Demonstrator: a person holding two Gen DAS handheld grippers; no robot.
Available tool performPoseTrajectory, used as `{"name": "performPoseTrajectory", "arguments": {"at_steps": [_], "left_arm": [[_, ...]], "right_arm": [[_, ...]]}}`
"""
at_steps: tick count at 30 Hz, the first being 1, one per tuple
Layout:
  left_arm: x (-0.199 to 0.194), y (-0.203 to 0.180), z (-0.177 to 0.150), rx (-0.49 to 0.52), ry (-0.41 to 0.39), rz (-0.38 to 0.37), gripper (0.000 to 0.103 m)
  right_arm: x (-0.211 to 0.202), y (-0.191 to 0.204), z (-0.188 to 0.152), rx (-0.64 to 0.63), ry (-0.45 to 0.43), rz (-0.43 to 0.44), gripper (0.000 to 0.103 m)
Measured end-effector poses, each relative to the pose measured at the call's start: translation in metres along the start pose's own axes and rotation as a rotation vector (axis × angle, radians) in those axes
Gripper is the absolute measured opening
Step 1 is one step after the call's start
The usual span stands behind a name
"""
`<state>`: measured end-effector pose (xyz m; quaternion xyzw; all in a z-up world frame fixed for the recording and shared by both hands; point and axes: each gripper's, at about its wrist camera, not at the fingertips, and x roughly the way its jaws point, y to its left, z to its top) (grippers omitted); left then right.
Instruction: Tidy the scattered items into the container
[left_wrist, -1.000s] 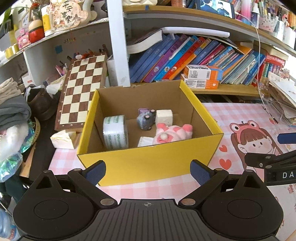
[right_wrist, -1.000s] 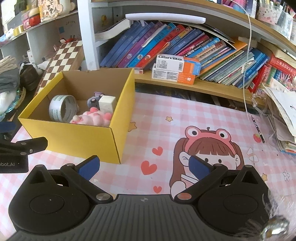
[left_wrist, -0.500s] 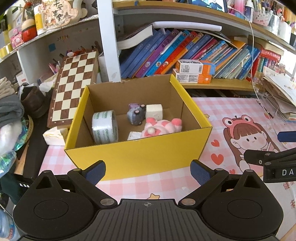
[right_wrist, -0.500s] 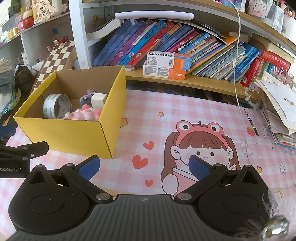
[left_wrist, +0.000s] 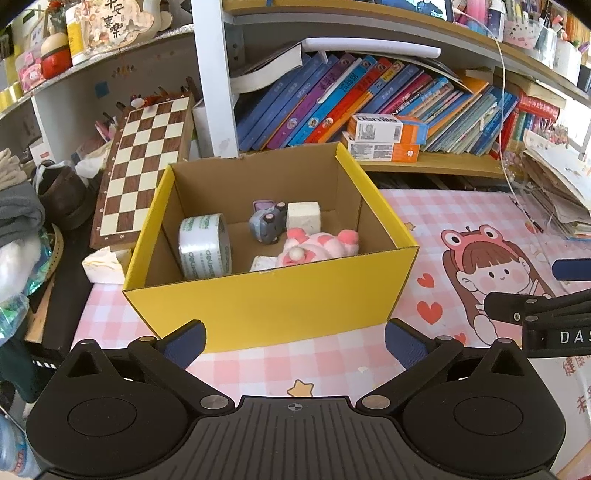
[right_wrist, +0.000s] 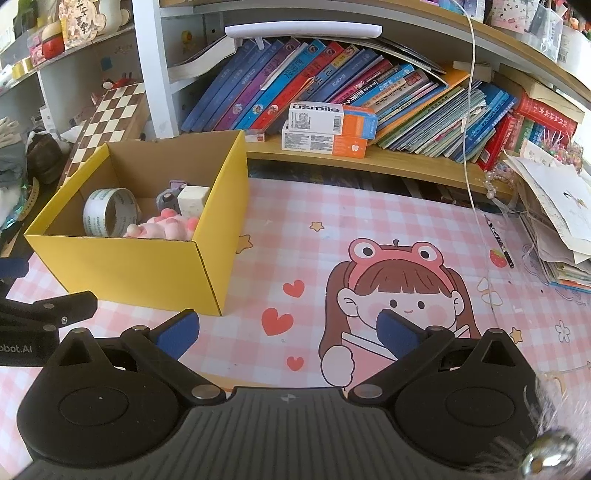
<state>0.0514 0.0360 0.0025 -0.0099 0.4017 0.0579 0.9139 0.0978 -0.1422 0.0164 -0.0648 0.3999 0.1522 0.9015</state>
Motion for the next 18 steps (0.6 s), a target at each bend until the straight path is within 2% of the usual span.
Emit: {"name": "performPoseTrajectory", "arguments": {"at_steps": [18], "left_arm": [[0.0002,-0.0061,-0.0019,0.006,0.003,0.002,0.103]], "right_arm": [[0.0,-0.0019,-0.0022,0.006,0.01,-0.005,0.103]]}}
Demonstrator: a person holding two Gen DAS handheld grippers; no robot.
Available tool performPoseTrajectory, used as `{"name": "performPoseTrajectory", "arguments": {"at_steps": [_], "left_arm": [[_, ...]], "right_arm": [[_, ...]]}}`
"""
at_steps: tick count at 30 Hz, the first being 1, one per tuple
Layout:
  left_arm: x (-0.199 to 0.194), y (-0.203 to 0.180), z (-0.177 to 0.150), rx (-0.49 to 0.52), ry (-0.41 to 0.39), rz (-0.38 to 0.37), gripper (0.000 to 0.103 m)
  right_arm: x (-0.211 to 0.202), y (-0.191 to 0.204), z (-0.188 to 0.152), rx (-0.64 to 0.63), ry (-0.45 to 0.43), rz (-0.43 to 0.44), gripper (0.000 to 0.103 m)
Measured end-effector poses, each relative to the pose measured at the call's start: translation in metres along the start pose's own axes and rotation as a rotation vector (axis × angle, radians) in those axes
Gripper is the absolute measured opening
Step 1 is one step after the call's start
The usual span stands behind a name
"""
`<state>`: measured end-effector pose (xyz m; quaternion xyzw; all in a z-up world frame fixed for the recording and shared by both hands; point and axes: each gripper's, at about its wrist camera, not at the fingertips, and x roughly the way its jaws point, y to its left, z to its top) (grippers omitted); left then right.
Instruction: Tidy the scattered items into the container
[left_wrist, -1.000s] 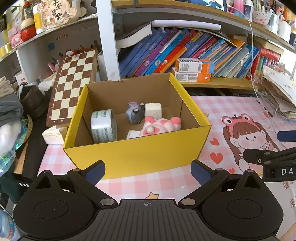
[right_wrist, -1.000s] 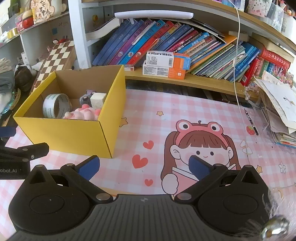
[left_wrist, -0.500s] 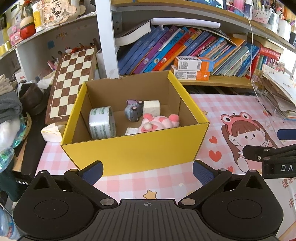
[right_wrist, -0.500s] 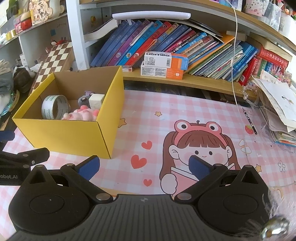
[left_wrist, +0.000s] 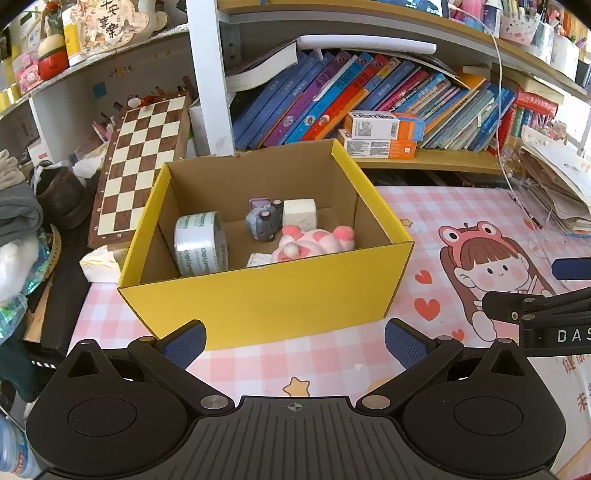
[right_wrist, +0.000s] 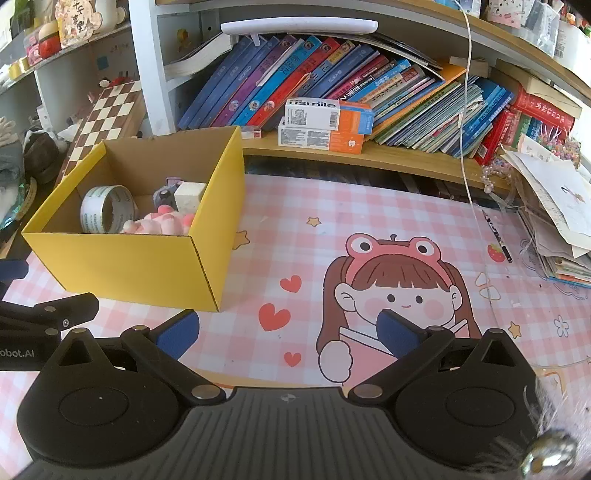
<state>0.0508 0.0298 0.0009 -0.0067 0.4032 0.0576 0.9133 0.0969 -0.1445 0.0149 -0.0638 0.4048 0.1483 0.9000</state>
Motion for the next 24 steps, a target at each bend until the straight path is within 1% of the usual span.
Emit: {"name": "performPoseTrajectory", "arguments": {"at_steps": [15,24], "left_arm": [[0.0007,-0.0018,-0.0014,-0.007,0.007,-0.01,0.103],[-0.0005,-0.0049,-0.0009,0.012,-0.005,-0.004,0.103]], "right_arm": [[0.0005,0.002,-0.0012,-0.004,0.007,0.003,0.103],[0.0025,0.0002,-0.0005,-0.006,0.01,0.006,0.103]]}}
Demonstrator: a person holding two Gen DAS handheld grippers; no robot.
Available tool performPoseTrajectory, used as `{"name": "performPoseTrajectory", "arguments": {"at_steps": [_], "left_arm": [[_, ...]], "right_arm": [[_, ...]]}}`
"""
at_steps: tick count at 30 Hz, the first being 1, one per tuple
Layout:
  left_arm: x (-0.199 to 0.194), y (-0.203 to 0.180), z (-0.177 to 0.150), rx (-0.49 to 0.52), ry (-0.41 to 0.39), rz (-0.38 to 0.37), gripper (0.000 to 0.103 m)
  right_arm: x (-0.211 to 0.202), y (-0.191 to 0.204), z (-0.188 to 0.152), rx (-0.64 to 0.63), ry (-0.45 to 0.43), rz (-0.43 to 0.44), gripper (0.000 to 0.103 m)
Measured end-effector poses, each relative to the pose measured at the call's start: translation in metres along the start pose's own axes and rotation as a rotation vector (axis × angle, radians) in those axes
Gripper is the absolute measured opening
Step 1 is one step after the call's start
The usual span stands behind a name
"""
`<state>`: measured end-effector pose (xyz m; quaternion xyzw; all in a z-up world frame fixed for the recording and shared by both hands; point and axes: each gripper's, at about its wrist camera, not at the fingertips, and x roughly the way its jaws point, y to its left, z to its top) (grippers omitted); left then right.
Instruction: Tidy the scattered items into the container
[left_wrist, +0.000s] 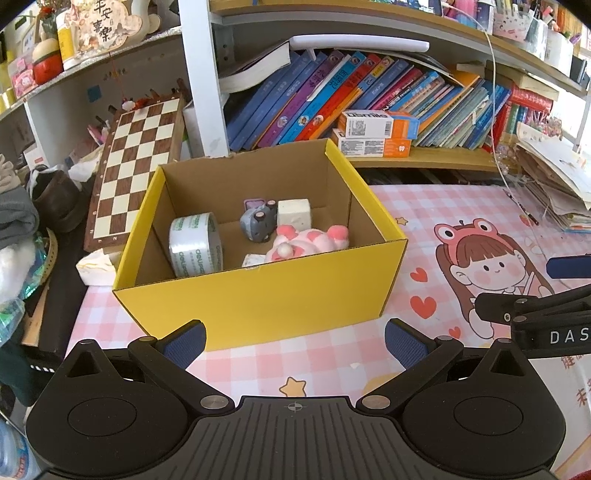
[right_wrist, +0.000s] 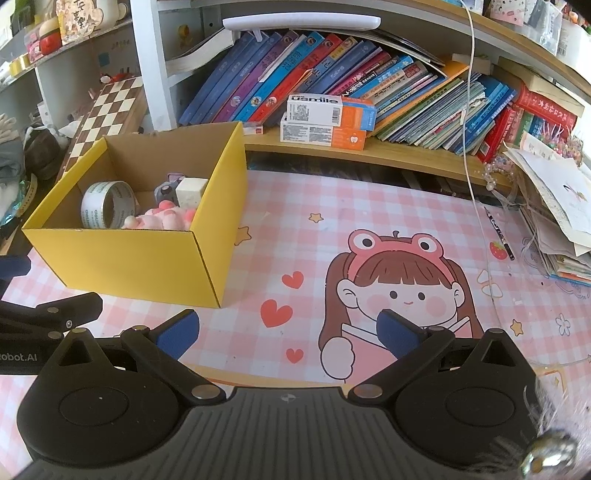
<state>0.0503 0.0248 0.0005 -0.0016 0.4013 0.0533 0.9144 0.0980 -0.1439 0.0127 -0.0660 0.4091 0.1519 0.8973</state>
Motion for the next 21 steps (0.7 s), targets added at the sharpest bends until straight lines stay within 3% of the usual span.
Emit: {"name": "performPoseTrajectory", "arguments": {"at_steps": [9,21], "left_arm": [[0.0027,0.0005,-0.0013,-0.003,0.017,0.003,0.103],[0.002,0.0035,-0.0041,-0.031,0.021,-0.053,0.103]], "right_arm": [[0.0002,0.0015,-0.0017,0.001,0.0,0.002,0.103],[0.0012,0.0009,-0.0047,-0.001,0.011,0.002,0.103]]}}
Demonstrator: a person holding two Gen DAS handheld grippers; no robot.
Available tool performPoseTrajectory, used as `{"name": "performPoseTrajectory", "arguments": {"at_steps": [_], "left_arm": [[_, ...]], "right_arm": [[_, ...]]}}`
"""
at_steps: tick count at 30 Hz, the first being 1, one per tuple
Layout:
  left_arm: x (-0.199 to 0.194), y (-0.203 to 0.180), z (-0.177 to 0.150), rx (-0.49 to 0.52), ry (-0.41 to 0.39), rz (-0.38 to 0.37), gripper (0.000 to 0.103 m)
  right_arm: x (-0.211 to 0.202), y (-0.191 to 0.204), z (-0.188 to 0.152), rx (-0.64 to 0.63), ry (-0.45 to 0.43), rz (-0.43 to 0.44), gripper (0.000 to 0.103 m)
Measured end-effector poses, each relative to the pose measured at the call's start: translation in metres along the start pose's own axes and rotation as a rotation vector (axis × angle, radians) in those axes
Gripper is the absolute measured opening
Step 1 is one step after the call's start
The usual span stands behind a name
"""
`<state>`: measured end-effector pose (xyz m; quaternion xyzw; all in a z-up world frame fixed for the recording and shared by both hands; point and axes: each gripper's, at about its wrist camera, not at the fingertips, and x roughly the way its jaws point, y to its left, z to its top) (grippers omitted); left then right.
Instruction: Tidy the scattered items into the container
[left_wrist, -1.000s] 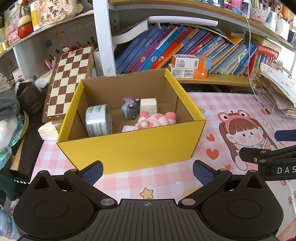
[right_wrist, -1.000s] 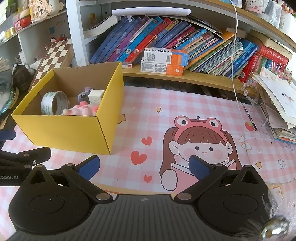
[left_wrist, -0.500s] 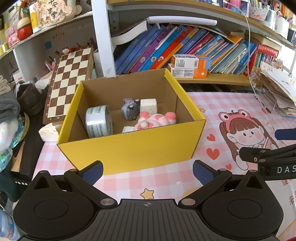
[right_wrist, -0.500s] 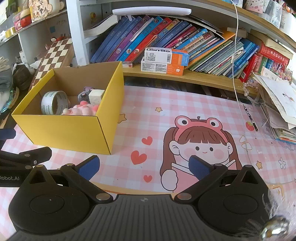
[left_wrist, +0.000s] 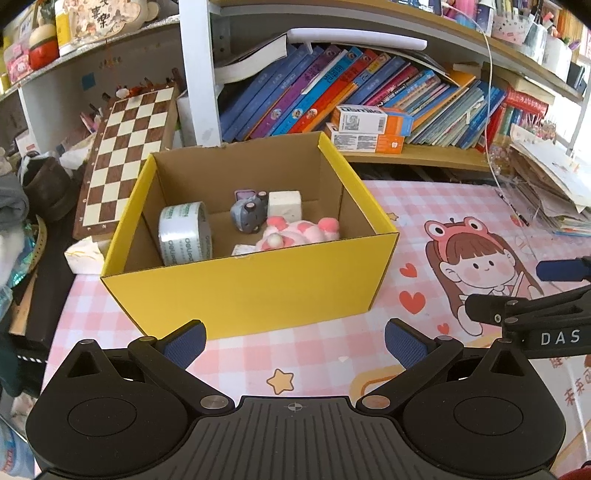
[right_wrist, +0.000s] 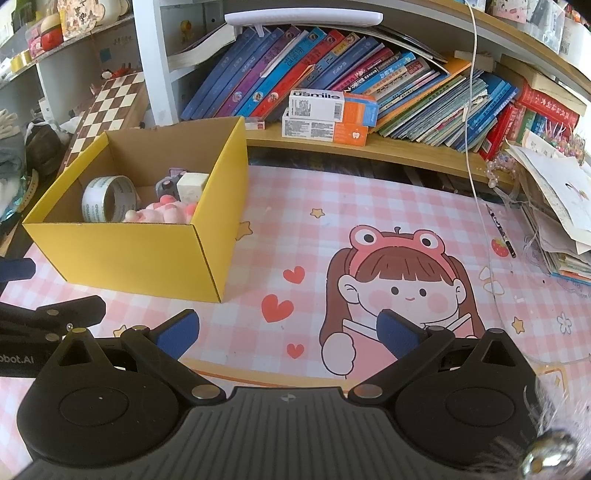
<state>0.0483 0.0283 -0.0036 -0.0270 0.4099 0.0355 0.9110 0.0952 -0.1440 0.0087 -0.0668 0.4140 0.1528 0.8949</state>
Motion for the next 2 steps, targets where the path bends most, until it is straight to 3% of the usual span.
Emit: {"name": "performPoseTrajectory", "arguments": {"at_steps": [2], "left_arm": [[0.0009,0.0011,-0.0001,-0.008,0.003,-0.009,0.103]], "right_arm": [[0.0007,-0.0002,-0.0008,0.0,0.003,0.0,0.103]]}}
